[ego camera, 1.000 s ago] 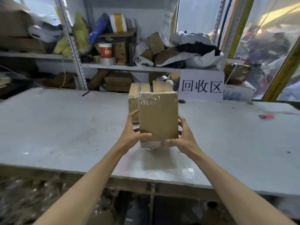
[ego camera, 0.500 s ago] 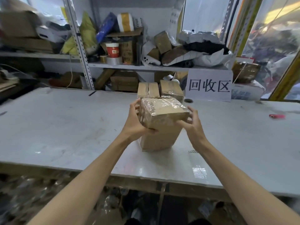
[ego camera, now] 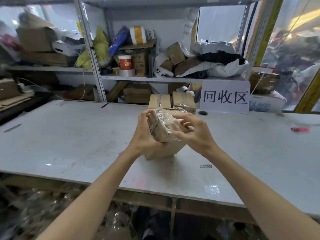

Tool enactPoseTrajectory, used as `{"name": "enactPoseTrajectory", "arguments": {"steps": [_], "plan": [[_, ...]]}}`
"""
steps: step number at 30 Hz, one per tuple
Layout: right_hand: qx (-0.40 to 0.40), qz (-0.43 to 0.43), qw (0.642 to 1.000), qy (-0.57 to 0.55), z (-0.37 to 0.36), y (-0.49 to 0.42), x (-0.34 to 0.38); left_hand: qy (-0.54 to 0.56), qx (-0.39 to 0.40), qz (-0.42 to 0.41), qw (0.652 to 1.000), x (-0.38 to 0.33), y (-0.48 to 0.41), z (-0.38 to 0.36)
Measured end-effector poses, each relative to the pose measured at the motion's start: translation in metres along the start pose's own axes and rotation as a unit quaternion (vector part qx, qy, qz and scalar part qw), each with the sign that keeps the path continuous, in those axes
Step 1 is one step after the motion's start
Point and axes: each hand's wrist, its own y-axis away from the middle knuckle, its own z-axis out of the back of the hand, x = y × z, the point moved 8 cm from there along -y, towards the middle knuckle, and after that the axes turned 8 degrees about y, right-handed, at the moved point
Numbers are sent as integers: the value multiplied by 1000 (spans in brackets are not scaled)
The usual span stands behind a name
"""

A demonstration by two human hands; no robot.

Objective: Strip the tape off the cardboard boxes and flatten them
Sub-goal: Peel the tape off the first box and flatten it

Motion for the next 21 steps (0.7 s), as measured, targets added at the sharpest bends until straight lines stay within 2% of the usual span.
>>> {"name": "enactPoseTrajectory", "arguments": {"steps": [3,9,13,15,18,21], "plan": [[23,-38,999,1,-9,-9,-5,-18,28,-11,999,1,3,-1],[54,-23,996,64,-24,-16,1,-57,52,-4,997,7,4,3],[48,-14,999,-5,-21,-20,7,-61,77,-9,995,4,6,2],[47,-8,998,-28,-20,-18,7,-49,92,15,994,5,8,4],[56,-21,996,-64,-18,-15,1,-7,106,98,989,10,5,15],[91,-19,991,-97,-18,-14,-1,38,139,155,977,16,-5,19]]}}
